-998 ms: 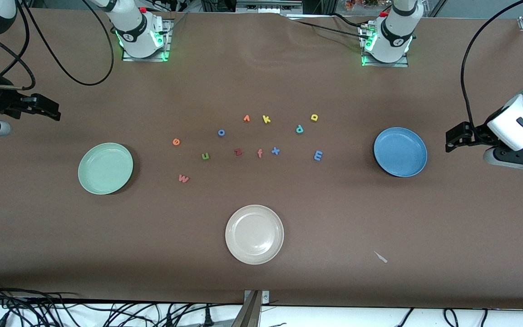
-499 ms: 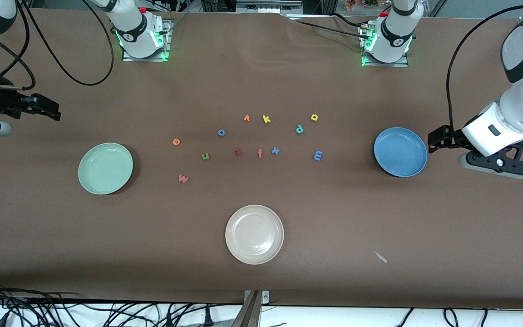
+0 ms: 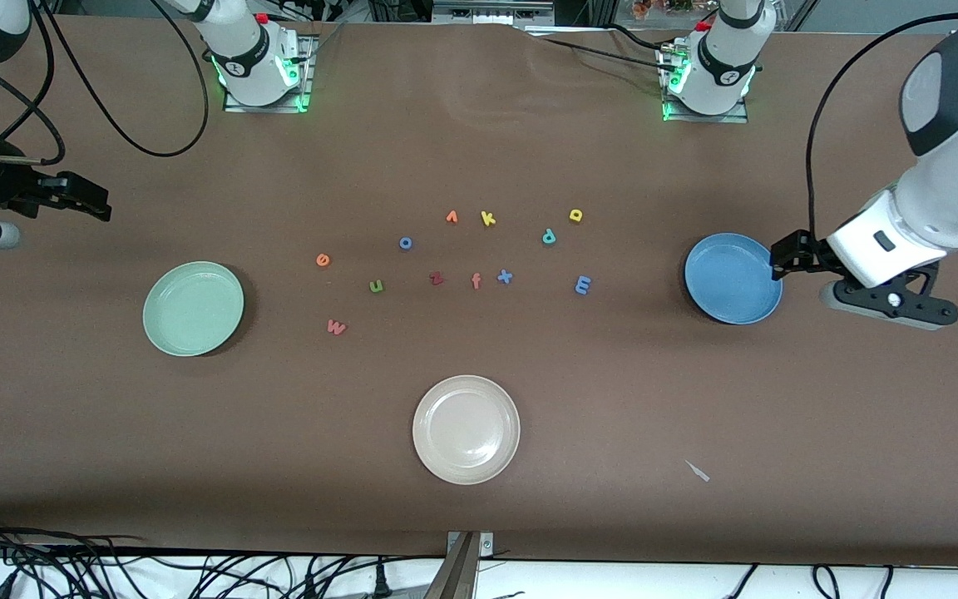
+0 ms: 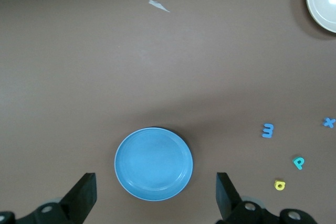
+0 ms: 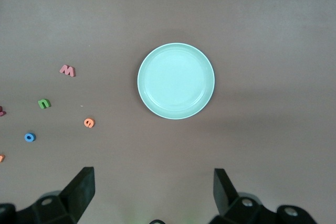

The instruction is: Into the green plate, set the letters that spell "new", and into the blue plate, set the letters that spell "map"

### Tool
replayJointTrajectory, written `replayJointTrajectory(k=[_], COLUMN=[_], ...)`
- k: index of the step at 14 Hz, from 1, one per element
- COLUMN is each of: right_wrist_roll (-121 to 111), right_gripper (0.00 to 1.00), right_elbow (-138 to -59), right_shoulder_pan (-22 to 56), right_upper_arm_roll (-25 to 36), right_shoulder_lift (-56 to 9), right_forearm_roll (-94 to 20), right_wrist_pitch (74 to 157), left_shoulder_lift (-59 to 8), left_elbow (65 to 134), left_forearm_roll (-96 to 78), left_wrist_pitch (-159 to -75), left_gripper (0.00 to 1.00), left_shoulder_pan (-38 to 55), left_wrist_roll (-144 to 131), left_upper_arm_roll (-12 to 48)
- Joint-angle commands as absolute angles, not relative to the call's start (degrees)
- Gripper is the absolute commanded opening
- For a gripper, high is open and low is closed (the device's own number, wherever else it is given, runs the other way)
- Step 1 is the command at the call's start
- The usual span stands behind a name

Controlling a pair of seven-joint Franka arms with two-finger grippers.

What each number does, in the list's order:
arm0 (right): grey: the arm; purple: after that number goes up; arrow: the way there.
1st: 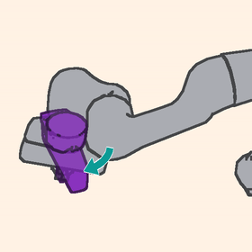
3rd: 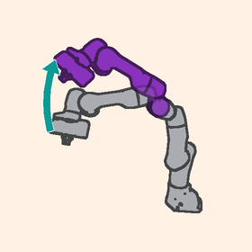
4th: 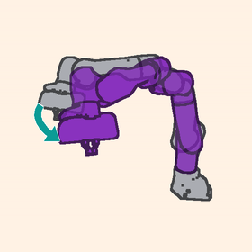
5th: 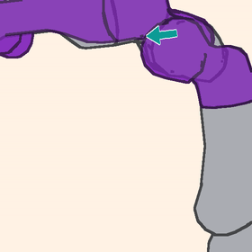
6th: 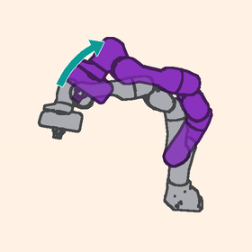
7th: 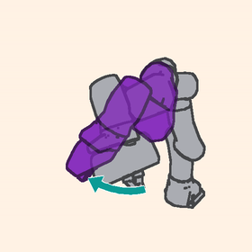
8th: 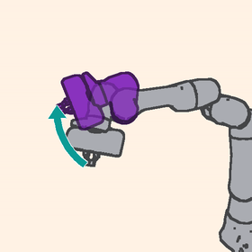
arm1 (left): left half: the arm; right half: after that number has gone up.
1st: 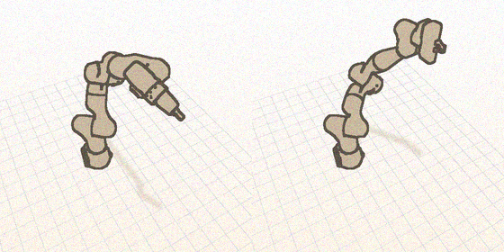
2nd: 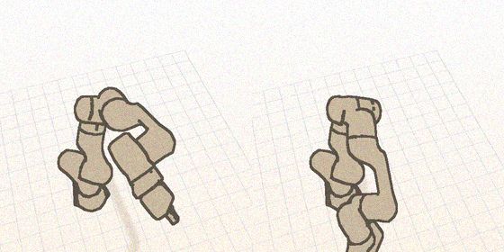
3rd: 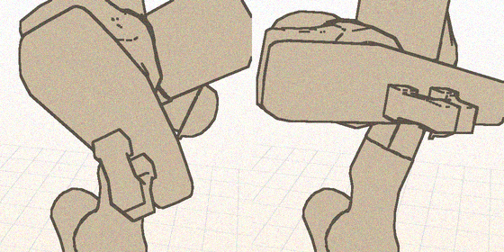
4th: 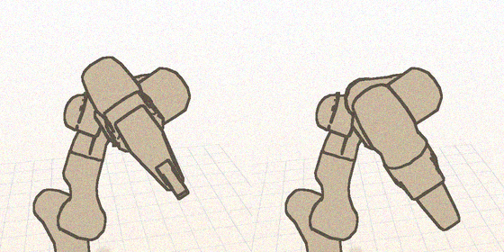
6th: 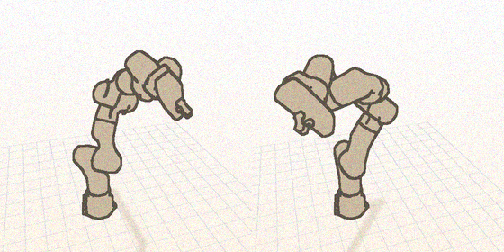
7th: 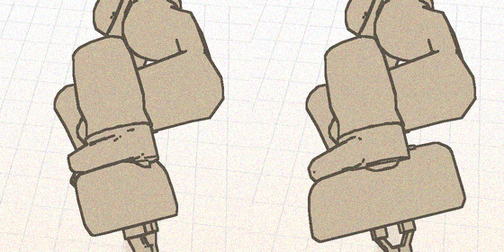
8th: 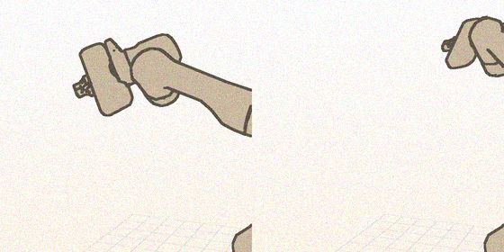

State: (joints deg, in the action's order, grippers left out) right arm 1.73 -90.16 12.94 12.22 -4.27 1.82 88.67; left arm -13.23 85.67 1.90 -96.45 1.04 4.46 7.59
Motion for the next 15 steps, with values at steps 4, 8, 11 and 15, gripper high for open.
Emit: replayJointTrajectory(k=[4,8,11,15], right_wrist_roll=[1.8,1.5,1.4,1.3], right_gripper=[1.00,1.00,1.00,1.00], right_elbow=[-89.1,-89.1,-89.1,-89.0], right_shoulder_pan=[12.7,12.7,12.7,12.7], right_upper_arm_roll=[12.2,12.3,12.3,12.3], right_shoulder_lift=[-4.7,-4.7,-4.7,-4.7], right_forearm_roll=[0.7,0.8,0.8,0.8], right_wrist_pitch=[87.9,88.0,88.2,88.2], left_shoulder_lift=[-13.7,-13.7,-13.7,-13.7], left_elbow=[85.6,85.3,85.2,85.2], left_forearm_roll=[2.9,3.5,3.6,3.5], left_wrist_pitch=[-93.4,-93.4,-93.5,-93.7], left_gripper=[1.00,1.00,1.00,1.00], left_shoulder_pan=[2.7,1.8,1.1,-0.3], left_wrist_roll=[2.9,3.5,3.6,6.9], left_upper_arm_roll=[7.6,7.6,7.3,7.3])
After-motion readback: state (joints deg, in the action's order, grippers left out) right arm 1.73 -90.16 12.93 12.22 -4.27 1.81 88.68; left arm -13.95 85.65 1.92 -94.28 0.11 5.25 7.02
